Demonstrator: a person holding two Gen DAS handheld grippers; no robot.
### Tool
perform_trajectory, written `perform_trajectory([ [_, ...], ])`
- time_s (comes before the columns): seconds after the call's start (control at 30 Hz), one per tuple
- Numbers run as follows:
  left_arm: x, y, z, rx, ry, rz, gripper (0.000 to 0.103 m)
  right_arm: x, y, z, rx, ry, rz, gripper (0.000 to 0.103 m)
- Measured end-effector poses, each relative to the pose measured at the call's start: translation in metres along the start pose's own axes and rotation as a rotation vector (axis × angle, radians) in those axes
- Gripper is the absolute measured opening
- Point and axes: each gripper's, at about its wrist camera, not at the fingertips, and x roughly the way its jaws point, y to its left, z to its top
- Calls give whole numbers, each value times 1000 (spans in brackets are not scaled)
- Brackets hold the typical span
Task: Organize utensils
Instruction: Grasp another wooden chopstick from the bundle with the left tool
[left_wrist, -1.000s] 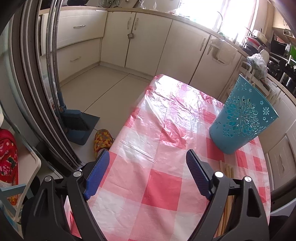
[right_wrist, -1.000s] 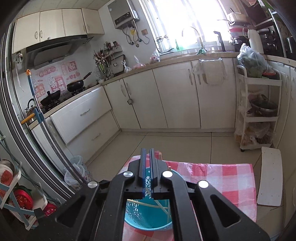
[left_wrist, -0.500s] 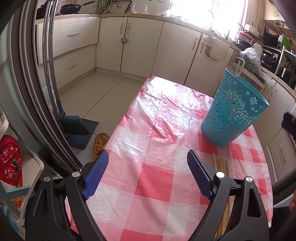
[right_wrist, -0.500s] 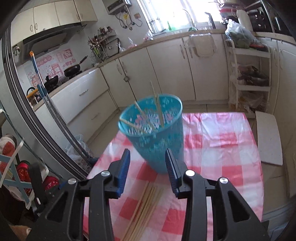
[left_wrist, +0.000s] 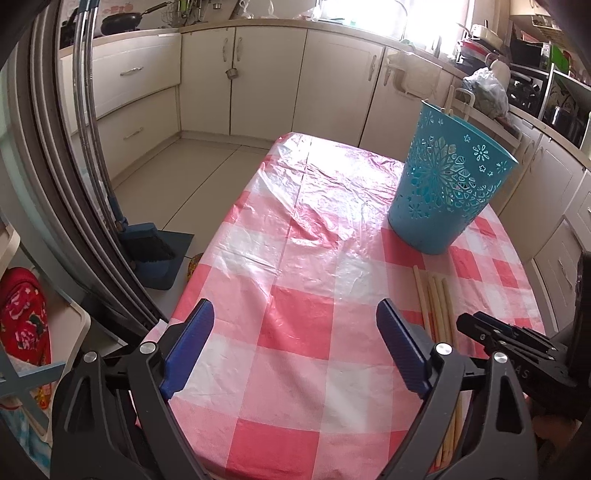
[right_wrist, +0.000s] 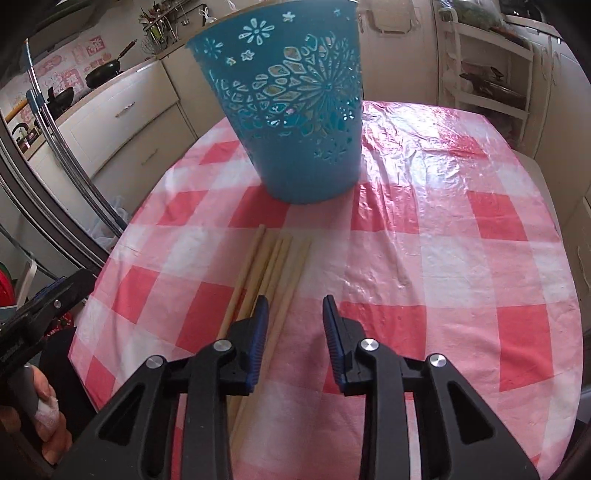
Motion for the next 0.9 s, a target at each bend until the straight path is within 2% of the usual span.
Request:
perform_trajectory([
  [0.13, 6, -7, 0, 20, 29, -11, 86, 9, 8, -3, -61, -6, -43, 29],
  [0.27, 22, -27, 4, 86, 90, -39, 89, 6, 2, -5, -118, 2, -66, 13],
  [0.37, 38, -49, 6, 147, 116, -43, 89, 0, -12, -7, -122, 7, -81, 13],
  [0.53, 65, -79, 10, 194, 152, -26, 89, -7, -33, -11, -58, -10, -36, 12],
  [0.9, 96, -103, 14, 255, 200, 27, 89, -5, -41, -10, -12, -28, 20, 13],
])
